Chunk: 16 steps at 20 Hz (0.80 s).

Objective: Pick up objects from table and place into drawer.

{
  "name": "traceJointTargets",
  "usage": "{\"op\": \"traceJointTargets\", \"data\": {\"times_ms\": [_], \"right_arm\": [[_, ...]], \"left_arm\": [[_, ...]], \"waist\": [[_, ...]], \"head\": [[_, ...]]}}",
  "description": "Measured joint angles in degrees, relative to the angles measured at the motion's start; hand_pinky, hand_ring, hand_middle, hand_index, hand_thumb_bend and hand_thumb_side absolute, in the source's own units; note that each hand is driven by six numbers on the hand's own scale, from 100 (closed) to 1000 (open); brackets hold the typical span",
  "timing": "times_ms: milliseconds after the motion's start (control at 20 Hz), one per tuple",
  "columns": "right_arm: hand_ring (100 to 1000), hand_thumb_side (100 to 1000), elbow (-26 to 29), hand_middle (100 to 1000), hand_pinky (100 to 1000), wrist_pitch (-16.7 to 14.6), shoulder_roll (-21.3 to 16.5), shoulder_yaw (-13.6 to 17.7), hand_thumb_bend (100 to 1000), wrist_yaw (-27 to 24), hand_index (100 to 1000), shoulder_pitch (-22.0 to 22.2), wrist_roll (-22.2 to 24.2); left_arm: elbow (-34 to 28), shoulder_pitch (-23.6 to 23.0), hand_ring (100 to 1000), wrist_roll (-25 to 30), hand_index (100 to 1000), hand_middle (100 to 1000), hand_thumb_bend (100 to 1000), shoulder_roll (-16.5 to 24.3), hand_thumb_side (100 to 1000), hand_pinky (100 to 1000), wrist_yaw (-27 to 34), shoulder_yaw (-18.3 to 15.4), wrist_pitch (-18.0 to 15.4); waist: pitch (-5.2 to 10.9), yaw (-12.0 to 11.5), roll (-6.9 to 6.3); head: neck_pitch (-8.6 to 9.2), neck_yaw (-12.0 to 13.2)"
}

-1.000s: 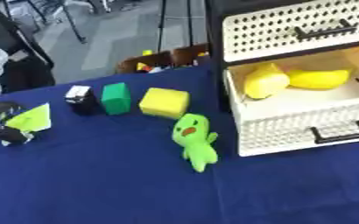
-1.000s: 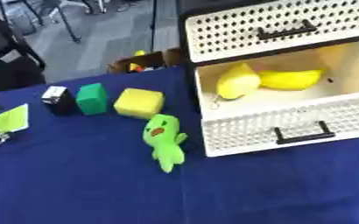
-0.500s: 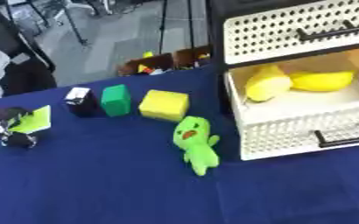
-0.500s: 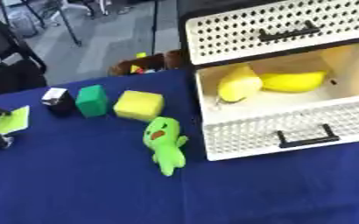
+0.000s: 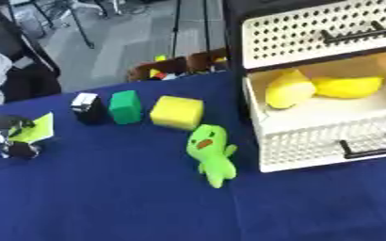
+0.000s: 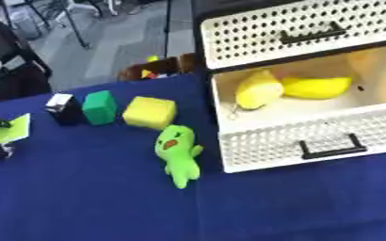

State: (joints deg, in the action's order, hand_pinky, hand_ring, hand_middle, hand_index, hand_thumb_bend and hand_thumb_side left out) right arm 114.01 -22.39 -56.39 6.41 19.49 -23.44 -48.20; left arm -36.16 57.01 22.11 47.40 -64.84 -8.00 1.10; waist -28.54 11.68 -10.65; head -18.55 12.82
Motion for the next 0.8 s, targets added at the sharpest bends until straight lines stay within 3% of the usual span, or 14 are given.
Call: {"op": "traceJointTargets", "data": {"times_ms": [150, 300, 450, 800], "right_arm": [[644, 901, 0.0, 603, 561, 0.0, 0.2, 0.0, 100, 0.0, 777, 0.3, 0.0], [644, 913, 0.0, 603, 560, 0.0, 0.3, 0.0, 100, -0.3, 778, 0.3, 0.0], [644, 912, 0.0, 602, 560, 0.0, 0.6, 0.0, 100, -0.5, 779, 0.3, 0.0], [644, 910, 0.0, 602, 560, 0.1, 0.9, 0.0, 100, -0.7, 782, 0.7, -0.1]], "left_arm": [[0.0, 0.0, 876, 0.5, 894, 841, 160, 0.0, 386, 828, 0.8, 0.0, 0.0], [0.3, 0.0, 872, 0.6, 893, 839, 100, 0.0, 301, 821, 1.1, 0.0, 0.1], [0.3, 0.0, 865, 0.7, 884, 829, 100, -0.1, 284, 815, 1.0, 0.1, 0.3], [-0.9, 0.1, 741, -1.5, 745, 653, 140, -0.6, 337, 642, -1.5, 0.4, 0.8]], "waist": [[0.21, -0.2, 0.08], [0.42, -0.2, 0.09], [0.68, -0.4, 0.17], [1.05, -1.2, 0.52]], "head": [[-0.05, 0.0], [-0.25, 0.0], [-0.48, -0.1], [-0.6, -0.3]]}}
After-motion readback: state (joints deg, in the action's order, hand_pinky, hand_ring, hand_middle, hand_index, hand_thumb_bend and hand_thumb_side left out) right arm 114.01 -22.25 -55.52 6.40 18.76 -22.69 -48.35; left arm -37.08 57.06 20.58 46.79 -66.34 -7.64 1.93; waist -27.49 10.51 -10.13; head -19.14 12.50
